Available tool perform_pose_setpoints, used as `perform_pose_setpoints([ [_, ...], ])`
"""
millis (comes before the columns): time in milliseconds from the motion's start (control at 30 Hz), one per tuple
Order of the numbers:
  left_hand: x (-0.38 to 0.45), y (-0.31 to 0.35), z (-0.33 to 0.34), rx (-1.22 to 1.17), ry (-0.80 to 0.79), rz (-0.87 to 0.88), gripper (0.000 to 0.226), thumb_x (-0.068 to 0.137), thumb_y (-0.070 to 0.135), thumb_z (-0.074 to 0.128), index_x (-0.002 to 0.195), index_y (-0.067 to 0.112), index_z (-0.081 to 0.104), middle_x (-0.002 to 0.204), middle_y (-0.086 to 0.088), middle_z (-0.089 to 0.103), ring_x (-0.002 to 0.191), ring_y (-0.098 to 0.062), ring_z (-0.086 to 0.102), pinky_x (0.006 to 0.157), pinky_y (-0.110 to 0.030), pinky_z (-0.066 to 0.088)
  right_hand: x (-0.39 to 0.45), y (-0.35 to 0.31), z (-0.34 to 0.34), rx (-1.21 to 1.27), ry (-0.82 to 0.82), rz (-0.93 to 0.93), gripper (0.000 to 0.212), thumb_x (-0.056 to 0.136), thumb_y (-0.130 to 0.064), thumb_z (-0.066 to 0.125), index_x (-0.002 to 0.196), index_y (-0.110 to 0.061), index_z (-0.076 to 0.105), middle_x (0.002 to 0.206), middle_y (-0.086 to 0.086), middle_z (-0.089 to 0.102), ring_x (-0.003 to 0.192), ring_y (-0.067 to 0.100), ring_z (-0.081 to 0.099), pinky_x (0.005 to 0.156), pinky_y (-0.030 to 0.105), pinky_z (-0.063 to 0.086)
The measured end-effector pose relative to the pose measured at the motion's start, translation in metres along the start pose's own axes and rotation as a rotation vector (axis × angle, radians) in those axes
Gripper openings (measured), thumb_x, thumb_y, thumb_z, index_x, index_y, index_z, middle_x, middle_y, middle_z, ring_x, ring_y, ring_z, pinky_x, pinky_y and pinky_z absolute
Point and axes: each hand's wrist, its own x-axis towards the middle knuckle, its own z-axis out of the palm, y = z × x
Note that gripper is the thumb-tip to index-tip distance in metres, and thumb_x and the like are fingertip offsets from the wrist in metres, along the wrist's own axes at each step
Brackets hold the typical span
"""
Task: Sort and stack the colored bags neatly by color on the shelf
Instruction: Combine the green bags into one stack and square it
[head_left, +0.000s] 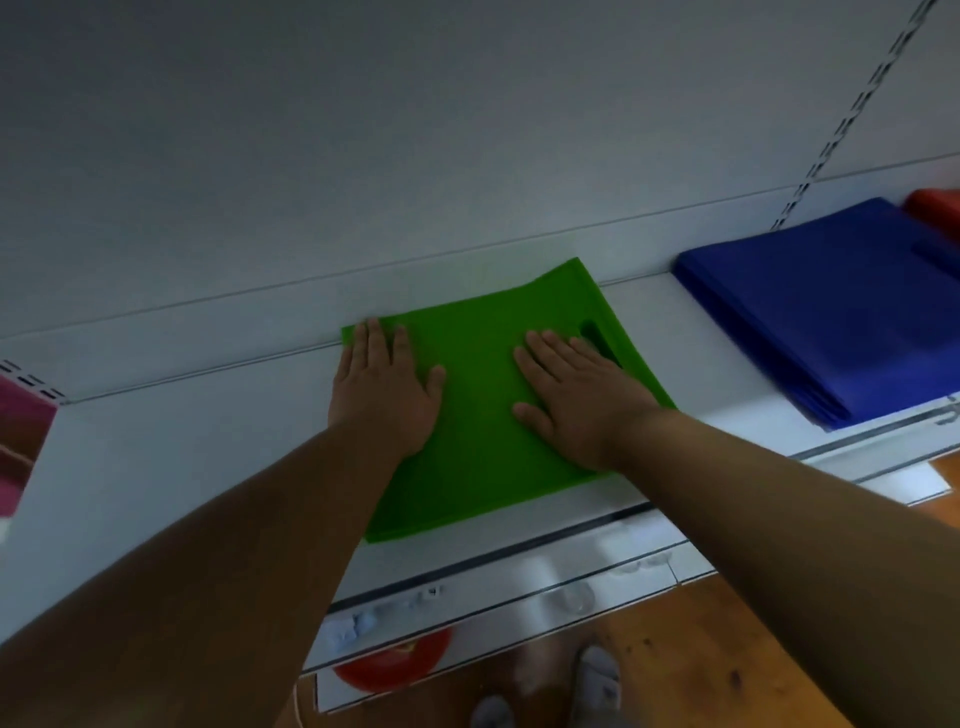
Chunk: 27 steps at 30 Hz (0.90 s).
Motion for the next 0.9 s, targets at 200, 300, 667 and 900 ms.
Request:
perform_pose_setpoints([
  [200,-0.039,0.024,-0.011,0.02,0.093,0.362,0.063,0.103,0.044,0.022,0.157,0.018,0.004,0.164,-0.008,-0.006,0.151,-0.023,-0.007,0.122,-0.038,-0.002,-0.001,0.003,0.004,0.003,-0.007,-0.001,0.087,0.084,-0.065,-0.01,0.156,-0.017,-0.005,0.164,0.008,-0.008,0.151,0.021,-0.008,0.123,0.039,-0.002],
  [300,-0.057,0.025,-0.002,0.03,-0.002,0.391,0.063,0.102,0.051,0.013,0.157,0.022,0.0,0.164,-0.004,-0.009,0.15,-0.02,-0.01,0.122,-0.038,-0.003,-0.001,0.004,0.002,-0.002,-0.01,-0.003,0.078,0.094,-0.063,-0.002,0.156,-0.016,-0.005,0.164,0.008,-0.008,0.151,0.021,-0.009,0.123,0.04,-0.002],
  [667,-0.068,0.017,0.009,0.087,-0.034,0.348,0.07,0.094,0.059,-0.005,0.155,0.024,-0.011,0.163,-0.003,-0.016,0.149,-0.02,-0.016,0.122,-0.042,-0.004,0.0,-0.024,-0.01,0.038,0.054,0.021,0.068,0.102,-0.051,0.015,0.156,-0.012,0.005,0.164,0.01,-0.003,0.151,0.024,-0.008,0.122,0.041,-0.005],
  [900,-0.066,0.019,0.013,0.055,-0.019,0.354,0.083,0.085,0.06,-0.014,0.156,0.018,-0.007,0.164,-0.004,-0.01,0.15,-0.02,-0.011,0.122,-0.041,-0.003,-0.007,-0.022,0.005,0.063,0.061,-0.013,0.071,0.101,-0.057,0.014,0.157,-0.015,0.002,0.164,0.011,-0.006,0.15,0.024,-0.01,0.121,0.041,-0.006],
])
